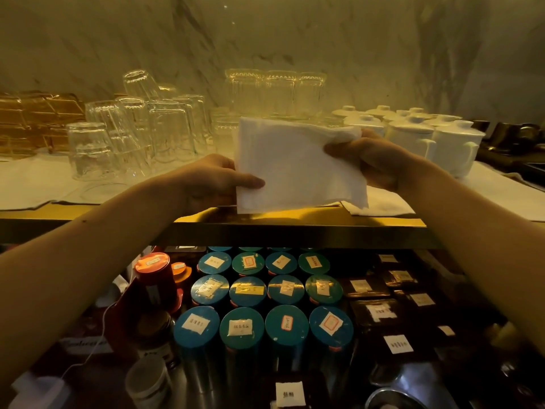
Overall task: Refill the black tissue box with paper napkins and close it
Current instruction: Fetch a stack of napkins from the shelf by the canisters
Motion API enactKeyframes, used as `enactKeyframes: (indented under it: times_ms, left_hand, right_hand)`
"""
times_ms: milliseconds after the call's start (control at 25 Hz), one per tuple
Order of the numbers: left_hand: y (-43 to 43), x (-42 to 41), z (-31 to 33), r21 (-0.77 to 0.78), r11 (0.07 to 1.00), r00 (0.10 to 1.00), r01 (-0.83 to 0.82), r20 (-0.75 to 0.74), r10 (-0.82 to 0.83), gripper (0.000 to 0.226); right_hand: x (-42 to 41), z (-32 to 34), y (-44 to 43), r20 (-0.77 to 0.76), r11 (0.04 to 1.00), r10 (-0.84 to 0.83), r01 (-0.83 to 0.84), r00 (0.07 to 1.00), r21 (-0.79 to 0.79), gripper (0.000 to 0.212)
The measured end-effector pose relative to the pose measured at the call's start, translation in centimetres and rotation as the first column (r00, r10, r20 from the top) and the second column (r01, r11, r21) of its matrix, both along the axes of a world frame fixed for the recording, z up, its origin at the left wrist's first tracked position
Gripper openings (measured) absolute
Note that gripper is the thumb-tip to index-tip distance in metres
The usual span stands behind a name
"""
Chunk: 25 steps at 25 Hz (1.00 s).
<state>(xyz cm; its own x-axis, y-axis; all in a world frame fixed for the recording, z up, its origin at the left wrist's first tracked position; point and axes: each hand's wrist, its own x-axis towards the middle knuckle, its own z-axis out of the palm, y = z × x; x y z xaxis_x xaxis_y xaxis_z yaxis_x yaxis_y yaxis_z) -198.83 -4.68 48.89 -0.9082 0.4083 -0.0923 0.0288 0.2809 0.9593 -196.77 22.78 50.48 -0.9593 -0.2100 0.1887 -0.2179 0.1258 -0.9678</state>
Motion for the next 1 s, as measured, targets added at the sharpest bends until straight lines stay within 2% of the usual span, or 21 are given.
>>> enactKeyframes:
  times_ms: [120, 200, 280, 440, 600, 720, 800, 880, 1000]
  left_hand:
    - [0.3, 0.2, -0.5, 0.313, 0.949, 0.993, 0.021, 0.104, -0.056, 0.035]
    - [0.6, 0.3, -0.8, 0.425, 0.905, 0.988, 0.027, 0.125, -0.088, 0.039]
    - [1.1, 0.7, -1.2, 0.472, 0.880, 0.985, 0.054, 0.118, -0.123, 0.045]
    - [2.4, 1.5, -2.0, 0.452, 0.882, 0.981, 0.129, 0.071, -0.180, 0.046]
    - [3.3, 1.9, -1.9, 0.434, 0.893, 0.984, 0.120, 0.070, -0.166, 0.040]
    - [3.3, 2.6, -1.4, 0.421, 0.901, 0.988, 0.107, 0.055, -0.143, 0.034]
    - [3.0, 3.6, -1.3, 0.407, 0.906, 0.988, 0.118, 0.047, -0.150, 0.032]
    - [2.6, 4.5, -1.4, 0.402, 0.901, 0.980, 0.162, 0.040, -0.194, 0.035]
    - [2.1, 5.9, -1.4, 0.389, 0.891, 0.961, 0.233, 0.047, -0.272, 0.036]
  right_hand:
    - [0.1, 0.1, 0.1, 0.013, 0.998, 0.001, -0.001, 1.000, -0.070, 0.030]
    - [0.1, 0.1, 0.3, 0.019, 0.993, -0.007, 0.009, 1.000, -0.119, 0.036]
    - [0.3, 0.1, 0.4, 0.018, 0.988, -0.021, 0.023, 1.000, -0.153, 0.036]
    - [1.1, 0.1, 1.1, 0.016, 0.979, -0.016, 0.018, 1.000, -0.201, 0.031]
    - [2.1, -0.1, 2.5, 0.028, 0.979, -0.016, 0.021, 0.999, -0.203, 0.033]
    - [3.7, -0.5, 2.9, 0.067, 0.976, -0.101, 0.112, 0.993, -0.188, 0.038]
    - [5.9, -0.8, 2.7, 0.092, 0.973, -0.151, 0.164, 0.984, -0.162, 0.032]
    - [8.6, -0.7, 2.3, 0.118, 0.964, -0.199, 0.216, 0.973, -0.156, 0.025]
    - [13.2, -0.4, 1.6, 0.124, 0.947, -0.286, 0.300, 0.950, -0.117, 0.028]
